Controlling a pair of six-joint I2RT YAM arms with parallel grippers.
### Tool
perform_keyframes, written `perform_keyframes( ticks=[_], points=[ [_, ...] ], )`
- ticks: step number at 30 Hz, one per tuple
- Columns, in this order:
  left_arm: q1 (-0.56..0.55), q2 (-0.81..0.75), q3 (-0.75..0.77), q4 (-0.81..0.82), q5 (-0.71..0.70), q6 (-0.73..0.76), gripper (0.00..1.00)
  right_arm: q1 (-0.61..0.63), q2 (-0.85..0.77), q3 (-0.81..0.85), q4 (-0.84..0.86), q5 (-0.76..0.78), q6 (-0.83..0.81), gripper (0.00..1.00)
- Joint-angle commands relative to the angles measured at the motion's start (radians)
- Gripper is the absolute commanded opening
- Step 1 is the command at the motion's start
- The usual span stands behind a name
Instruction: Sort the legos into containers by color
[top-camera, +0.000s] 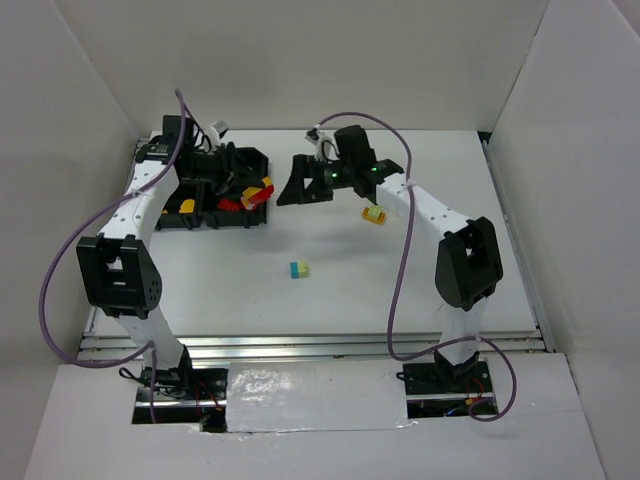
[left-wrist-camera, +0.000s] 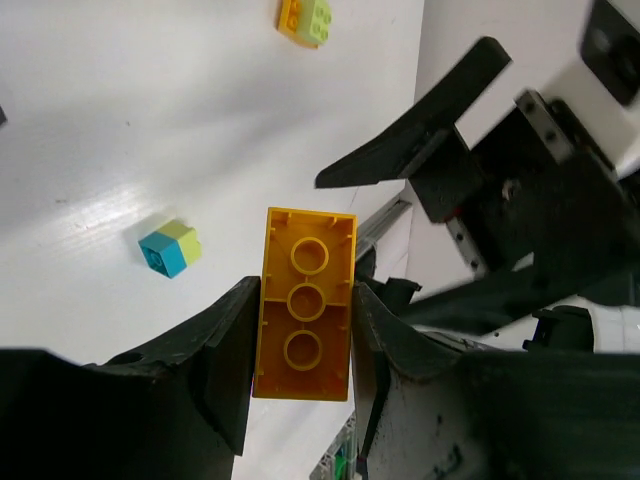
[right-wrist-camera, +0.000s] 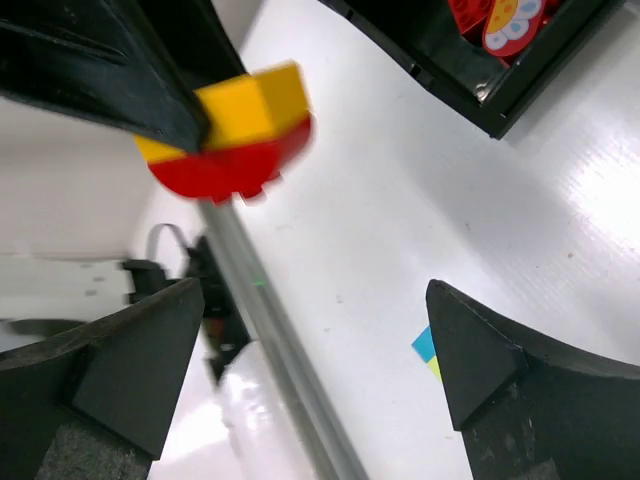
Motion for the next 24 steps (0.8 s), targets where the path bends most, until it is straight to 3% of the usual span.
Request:
perform_keyframes(
  ticks=[1,7,11,13,16,19,20,24],
  points=[
    [0.017,-0.048,0.012,0.090,0.057,-0.016,0.00,-0.070,-0.054,-0.038,0.228,-0.311,0.199,1.00],
    [0.011,-0.084,-0.048,0.249,0.220,-0.050,0.00,-0.103,-0.019,-0.127,0.591,-0.391,0.553,0.99],
    [-0.015,-0.108,-0.060,0.293,0.267,-0.053,0.00,-0.106,0.056,-0.138,1.023,-0.427,0.926,1.00],
    [-0.017,-0.120,-0.065,0.296,0.261,-0.051,0.00,-0.104,0.107,-0.123,1.173,-0.427,1.027,1.00],
    [-0.017,-0.136,-0.089,0.331,0.269,-0.080,0.00,-0.104,0.144,-0.106,1.214,-0.425,1.106,0.92],
    [-0.017,-0.162,-0.146,0.443,0.289,-0.155,0.00,-0.100,0.150,-0.106,1.236,-0.427,1.121,0.74],
    [-0.017,-0.163,-0.154,0.484,0.292,-0.181,0.00,-0.098,0.149,-0.109,1.246,-0.428,1.124,0.62],
    [-0.010,-0.160,-0.145,0.475,0.284,-0.177,0.00,-0.098,0.136,-0.141,1.309,-0.433,1.152,0.60]
  ],
)
